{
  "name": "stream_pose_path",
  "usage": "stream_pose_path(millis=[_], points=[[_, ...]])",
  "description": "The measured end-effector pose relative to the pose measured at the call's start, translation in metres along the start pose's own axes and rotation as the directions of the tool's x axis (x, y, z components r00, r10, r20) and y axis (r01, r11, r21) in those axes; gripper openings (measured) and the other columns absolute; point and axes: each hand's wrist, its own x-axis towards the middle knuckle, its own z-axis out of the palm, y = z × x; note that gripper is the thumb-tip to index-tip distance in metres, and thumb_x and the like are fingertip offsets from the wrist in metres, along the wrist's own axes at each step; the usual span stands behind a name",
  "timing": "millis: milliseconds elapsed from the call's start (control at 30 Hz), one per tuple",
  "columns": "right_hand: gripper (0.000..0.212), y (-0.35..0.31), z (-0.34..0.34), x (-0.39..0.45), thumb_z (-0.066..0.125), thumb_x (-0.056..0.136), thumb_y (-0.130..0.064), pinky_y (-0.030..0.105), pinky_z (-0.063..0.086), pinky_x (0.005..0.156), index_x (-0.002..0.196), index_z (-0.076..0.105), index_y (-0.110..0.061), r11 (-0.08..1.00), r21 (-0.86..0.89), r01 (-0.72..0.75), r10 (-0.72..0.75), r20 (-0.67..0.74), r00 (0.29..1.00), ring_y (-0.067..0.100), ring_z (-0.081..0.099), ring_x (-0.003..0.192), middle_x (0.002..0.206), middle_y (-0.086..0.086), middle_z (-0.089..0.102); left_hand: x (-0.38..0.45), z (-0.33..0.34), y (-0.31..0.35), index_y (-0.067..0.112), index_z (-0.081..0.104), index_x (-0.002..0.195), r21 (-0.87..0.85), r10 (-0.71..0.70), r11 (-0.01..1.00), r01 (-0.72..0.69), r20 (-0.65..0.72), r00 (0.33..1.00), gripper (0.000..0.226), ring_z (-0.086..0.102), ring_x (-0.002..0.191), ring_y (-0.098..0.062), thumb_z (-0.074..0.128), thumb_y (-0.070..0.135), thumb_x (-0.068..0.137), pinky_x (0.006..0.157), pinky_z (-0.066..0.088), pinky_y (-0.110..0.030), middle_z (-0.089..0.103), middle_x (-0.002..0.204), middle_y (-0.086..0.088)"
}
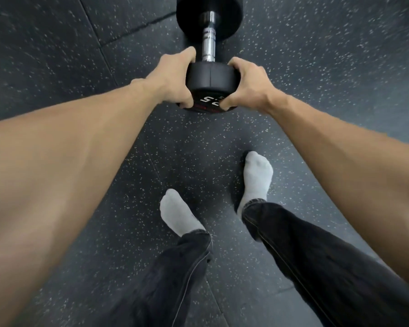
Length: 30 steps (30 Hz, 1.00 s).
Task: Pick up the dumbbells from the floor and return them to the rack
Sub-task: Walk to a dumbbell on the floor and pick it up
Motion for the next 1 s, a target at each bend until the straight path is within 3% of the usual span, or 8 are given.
stream_pose_path(millis=[200,400,533,633,700,767,900,1000], points=[[0.060,-0.025,-0.044,-0.044,0.087,0.052,-0.024,0.038,0.061,0.081,0.108,0.067,-0.019,0.996,0.029,-0.086,0.081,0.141,0.987,0.021,0.070,0.095,0.101,0.001,0.074,-0.048,-0.024,0.045,0.025,0.046,0.109,-0.116,-0.164,0.976,0.185,0.164,0.973,0.072,0.060,0.086,-0.027,0.085,0.006,0.052,0.052,0.051,-0.033,0.060,0.107,-0.008],[0.040,-0.037,-0.046,-0.080,0.079,0.065,-0.017,0.030,0.053,0.076,0.103,0.067,-0.018,0.914,0.238,-0.328,0.241,0.331,0.913,0.017,0.064,0.090,0.099,-0.002,0.071,-0.078,-0.032,0.067,0.023,0.038,0.146,-0.218,-0.329,0.874,0.434,0.393,0.859,0.087,0.050,0.125,-0.036,0.067,-0.004,0.068,0.089,0.056,-0.059,0.048,0.138,-0.010],[0.081,-0.029,-0.020,-0.101,0.077,0.064,-0.019,0.030,0.046,0.074,0.140,0.049,-0.019,0.768,0.317,-0.556,0.416,0.413,0.810,0.020,0.059,0.107,0.120,0.002,0.063,-0.095,-0.005,0.065,0.012,0.053,0.127,-0.188,-0.425,0.772,0.607,0.556,0.714,0.057,0.056,0.105,-0.029,0.058,0.002,0.071,0.097,0.051,-0.059,0.055,0.120,-0.009],[0.085,-0.027,-0.006,-0.122,0.086,0.071,-0.011,0.022,0.045,0.062,0.145,0.044,-0.017,0.699,0.366,-0.615,0.429,0.473,0.769,0.012,0.060,0.099,0.114,-0.002,0.064,-0.122,0.024,0.047,0.008,0.060,0.109,-0.266,-0.435,0.632,0.728,0.656,0.617,0.039,0.062,0.095,-0.026,0.055,0.000,0.071,0.098,0.052,-0.043,0.064,0.112,-0.009],[0.083,-0.027,0.004,-0.138,0.092,0.066,-0.009,0.019,0.050,0.057,0.138,0.052,-0.016,0.641,0.416,-0.645,0.454,0.473,0.755,0.010,0.066,0.094,0.111,0.000,0.068,-0.139,0.041,0.033,0.011,0.062,0.101,-0.357,-0.446,0.543,0.760,0.644,0.621,0.036,0.060,0.092,-0.024,0.057,-0.002,0.067,0.093,0.049,-0.037,0.065,0.105,-0.008],[0.088,-0.029,0.018,-0.147,0.094,0.060,-0.011,0.027,0.059,0.074,0.139,0.056,-0.017,0.606,0.475,-0.638,0.472,0.431,0.769,0.017,0.068,0.106,0.120,0.002,0.069,-0.150,0.051,0.023,0.012,0.063,0.096,-0.489,-0.444,0.464,0.739,0.594,0.671,0.030,0.059,0.090,-0.024,0.056,-0.002,0.070,0.090,0.047,-0.035,0.064,0.100,-0.009],[0.067,-0.039,0.028,-0.142,0.085,0.066,-0.016,0.027,0.057,0.084,0.129,0.064,-0.021,0.592,0.584,-0.555,0.486,0.290,0.824,0.014,0.068,0.101,0.109,-0.005,0.072,-0.150,0.050,0.022,0.021,0.070,0.095,-0.693,-0.393,0.320,0.646,0.523,0.756,0.017,0.062,0.091,-0.020,0.063,0.027,0.080,0.090,0.047,-0.036,0.071,0.091,0.001],[0.055,-0.041,0.022,-0.130,0.081,0.071,-0.021,0.030,0.057,0.083,0.123,0.064,-0.020,0.630,0.559,-0.538,0.470,0.276,0.838,0.015,0.067,0.094,0.101,-0.007,0.070,-0.139,0.046,0.022,0.029,0.075,0.104,-0.701,-0.344,0.402,0.590,0.481,0.806,0.041,0.068,0.101,-0.016,0.070,0.058,0.075,0.096,0.049,-0.039,0.077,0.100,0.007]])
